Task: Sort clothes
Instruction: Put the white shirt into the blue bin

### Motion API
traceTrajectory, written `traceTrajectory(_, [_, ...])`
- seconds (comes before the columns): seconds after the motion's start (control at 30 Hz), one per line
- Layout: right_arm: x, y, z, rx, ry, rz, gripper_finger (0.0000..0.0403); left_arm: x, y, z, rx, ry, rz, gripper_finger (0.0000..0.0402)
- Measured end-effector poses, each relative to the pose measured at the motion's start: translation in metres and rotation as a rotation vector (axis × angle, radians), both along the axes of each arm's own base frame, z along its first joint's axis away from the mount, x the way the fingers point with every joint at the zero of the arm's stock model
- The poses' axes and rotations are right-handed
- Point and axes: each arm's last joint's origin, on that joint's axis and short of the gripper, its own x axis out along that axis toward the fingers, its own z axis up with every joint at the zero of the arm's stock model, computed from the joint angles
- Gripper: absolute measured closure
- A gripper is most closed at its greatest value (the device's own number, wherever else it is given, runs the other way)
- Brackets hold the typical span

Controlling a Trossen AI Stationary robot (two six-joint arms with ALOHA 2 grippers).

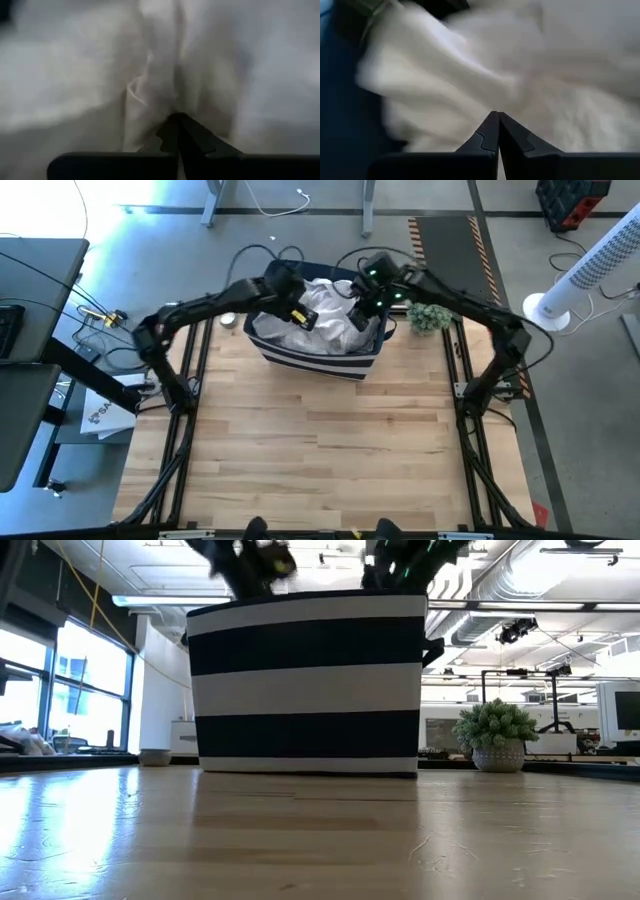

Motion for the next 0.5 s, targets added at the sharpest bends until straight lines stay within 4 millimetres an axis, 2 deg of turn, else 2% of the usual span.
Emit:
traceTrajectory(0.13, [0.015,-0.016,-0.058,0.063,0.160,-0.038,0.0403,0.009,0.012,-0.043,-0.124,0.141,0.027,0.0401])
traceTrajectory(0.2, [0.019,-0.020,-0.087,0.081,0.252,-0.056,0.0403,0.010,0.013,-0.051,-0.166,0.167,0.017,0.0401])
traceTrajectory(0.27, [0.022,-0.024,-0.106,0.110,0.297,-0.059,0.0403,0.011,0.011,-0.056,-0.205,0.191,0.003,0.0401])
traceTrajectory(0.33, [0.023,-0.030,-0.117,0.131,0.315,-0.039,0.0403,0.012,0.005,-0.056,-0.212,0.192,-0.005,0.0401])
traceTrajectory(0.4, [0.023,-0.036,-0.119,0.105,0.322,-0.004,0.0403,0.013,-0.001,-0.051,-0.209,0.182,0.005,0.0401])
traceTrajectory(0.5, [0.019,-0.050,-0.112,0.041,0.315,0.019,0.0403,0.014,-0.006,-0.047,-0.207,0.167,0.022,0.0401])
